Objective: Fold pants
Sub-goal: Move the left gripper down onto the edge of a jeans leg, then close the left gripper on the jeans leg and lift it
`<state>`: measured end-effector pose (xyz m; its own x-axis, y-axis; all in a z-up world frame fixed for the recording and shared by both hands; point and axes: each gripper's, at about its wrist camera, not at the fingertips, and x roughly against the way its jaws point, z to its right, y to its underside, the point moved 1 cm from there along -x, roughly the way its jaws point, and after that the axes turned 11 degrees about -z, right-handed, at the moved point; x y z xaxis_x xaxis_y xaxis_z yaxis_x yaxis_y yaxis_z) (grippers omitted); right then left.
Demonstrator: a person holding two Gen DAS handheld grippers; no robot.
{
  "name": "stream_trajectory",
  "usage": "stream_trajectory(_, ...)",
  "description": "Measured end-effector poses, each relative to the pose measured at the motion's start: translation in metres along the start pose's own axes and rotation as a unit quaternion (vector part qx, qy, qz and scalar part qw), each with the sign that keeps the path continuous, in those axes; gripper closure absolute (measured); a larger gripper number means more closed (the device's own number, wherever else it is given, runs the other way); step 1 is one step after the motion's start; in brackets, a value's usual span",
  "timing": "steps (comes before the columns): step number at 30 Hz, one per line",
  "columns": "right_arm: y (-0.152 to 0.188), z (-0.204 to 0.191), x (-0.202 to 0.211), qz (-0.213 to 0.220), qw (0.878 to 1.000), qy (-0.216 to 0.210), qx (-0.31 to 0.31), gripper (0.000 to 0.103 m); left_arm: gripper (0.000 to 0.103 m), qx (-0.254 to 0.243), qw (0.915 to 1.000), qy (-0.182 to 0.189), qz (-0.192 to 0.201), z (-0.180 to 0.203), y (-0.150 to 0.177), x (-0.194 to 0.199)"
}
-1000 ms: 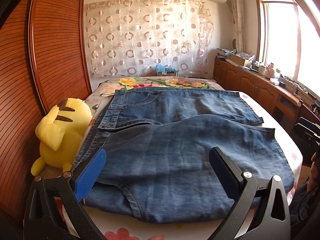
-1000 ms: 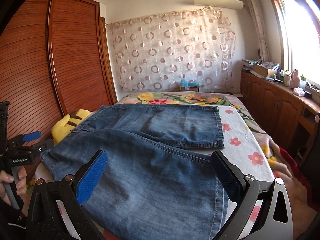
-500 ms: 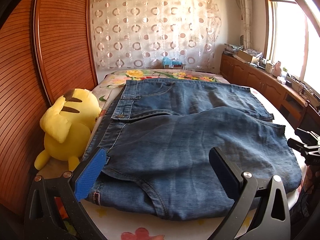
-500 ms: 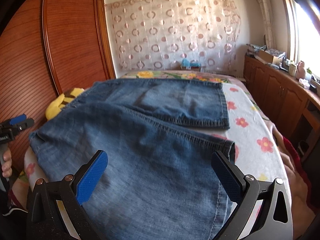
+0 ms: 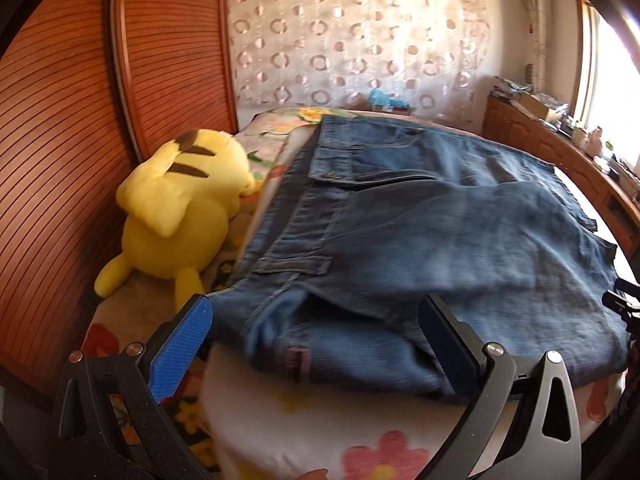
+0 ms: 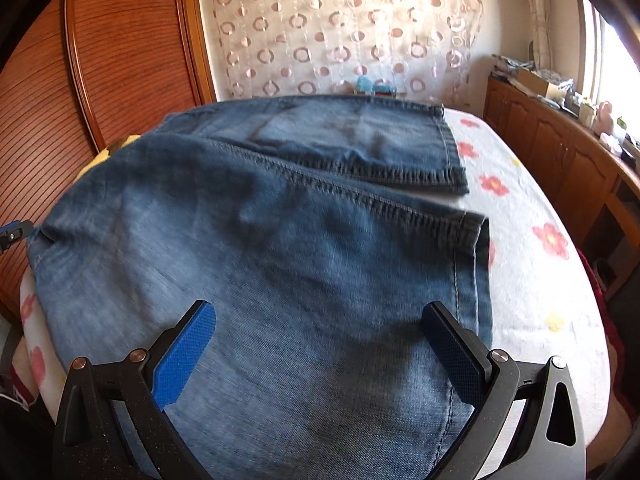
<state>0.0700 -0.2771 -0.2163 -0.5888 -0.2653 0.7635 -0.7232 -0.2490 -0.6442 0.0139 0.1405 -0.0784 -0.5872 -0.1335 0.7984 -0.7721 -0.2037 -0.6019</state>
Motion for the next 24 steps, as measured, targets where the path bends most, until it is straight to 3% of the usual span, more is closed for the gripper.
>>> stream_trajectory(6, 0.02, -0.016, 0.022, 0.002, 0.999, 0.033, 0.033, 0.0, 0.0, 0.018, 0.9997, 0.017, 0.0, -0.026, 0.007, -0.001)
stream_trajectory(17, 0.056, -0.022, 0.075, 0.008, 0.999, 0.029, 0.039, 0.0, 0.008, 0.039, 0.9982, 0.045, -0.007, -0.048, 0.018, -0.007)
stream_trajectory(19, 0.063, -0.025, 0.078, 0.009, 0.999, 0.028, 0.04, 0.0, 0.016, 0.045, 0.9977, 0.05, -0.007, -0.05, 0.02, -0.007)
stream_trajectory(20, 0.067, -0.027, 0.08, 0.01, 0.999, 0.028, 0.04, 0.0, 0.03, 0.048, 0.9973, 0.054, -0.011, -0.051, 0.02, -0.009)
stream_trajectory(24, 0.073, -0.025, 0.083, 0.014, 0.999, 0.028, 0.039, 0.0, 0.041, 0.06, 0.9957, 0.069, -0.015, -0.052, 0.021, -0.013)
